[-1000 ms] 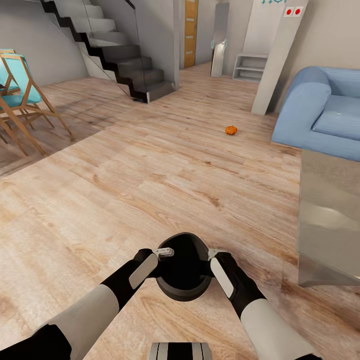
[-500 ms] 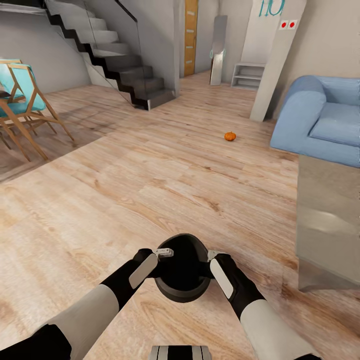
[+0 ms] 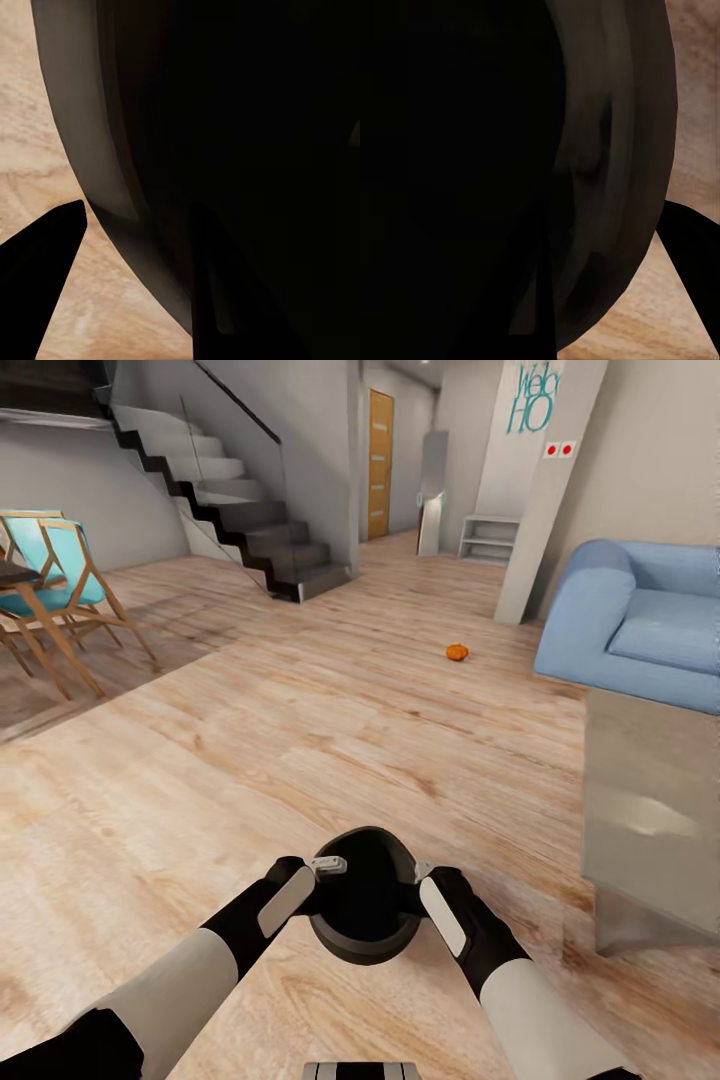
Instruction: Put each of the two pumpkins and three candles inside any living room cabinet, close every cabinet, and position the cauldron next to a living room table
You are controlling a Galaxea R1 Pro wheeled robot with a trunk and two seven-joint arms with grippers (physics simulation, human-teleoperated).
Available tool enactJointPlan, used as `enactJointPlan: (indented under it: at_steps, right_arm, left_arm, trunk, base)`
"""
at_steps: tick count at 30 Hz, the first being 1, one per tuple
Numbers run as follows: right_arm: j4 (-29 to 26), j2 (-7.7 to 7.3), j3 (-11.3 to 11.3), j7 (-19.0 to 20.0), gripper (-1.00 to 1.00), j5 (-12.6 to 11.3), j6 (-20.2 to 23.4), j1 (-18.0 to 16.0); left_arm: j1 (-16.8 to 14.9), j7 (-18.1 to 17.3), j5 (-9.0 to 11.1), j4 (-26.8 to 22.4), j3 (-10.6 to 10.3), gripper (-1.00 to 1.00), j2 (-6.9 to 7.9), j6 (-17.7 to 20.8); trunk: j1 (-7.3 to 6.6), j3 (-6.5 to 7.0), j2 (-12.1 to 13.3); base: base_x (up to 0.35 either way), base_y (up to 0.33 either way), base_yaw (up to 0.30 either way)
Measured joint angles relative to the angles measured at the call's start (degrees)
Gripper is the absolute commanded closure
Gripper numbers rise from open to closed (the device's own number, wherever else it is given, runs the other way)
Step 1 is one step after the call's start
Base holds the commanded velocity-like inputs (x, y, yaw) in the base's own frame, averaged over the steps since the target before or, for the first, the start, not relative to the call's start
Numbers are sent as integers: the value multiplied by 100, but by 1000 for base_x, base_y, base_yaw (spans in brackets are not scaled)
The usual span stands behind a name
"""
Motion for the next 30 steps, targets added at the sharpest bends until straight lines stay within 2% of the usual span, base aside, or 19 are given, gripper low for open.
enactJointPlan:
  at_steps: [11, 23, 30]
  right_arm:
    - [-5, -2, 2, 2, 100, 0, 1, 2]
    - [-6, -9, 1, 10, 100, -4, 1, 3]
    - [-6, -6, -1, 13, 100, 7, 2, 4]
  left_arm:
    - [0, -1, -1, 0, 0, 100, 0, 0]
    - [-2, 2, -3, 0, -13, 100, -4, -5]
    - [-3, -10, 9, -1, -34, 100, 5, -9]
  trunk:
    - [-26, 243, 15]
    - [-57, 509, 31]
    - [-77, 665, 40]
  base:
    - [-287, 95, -56]
    - [-307, 86, -252]
    - [-164, 9, -271]
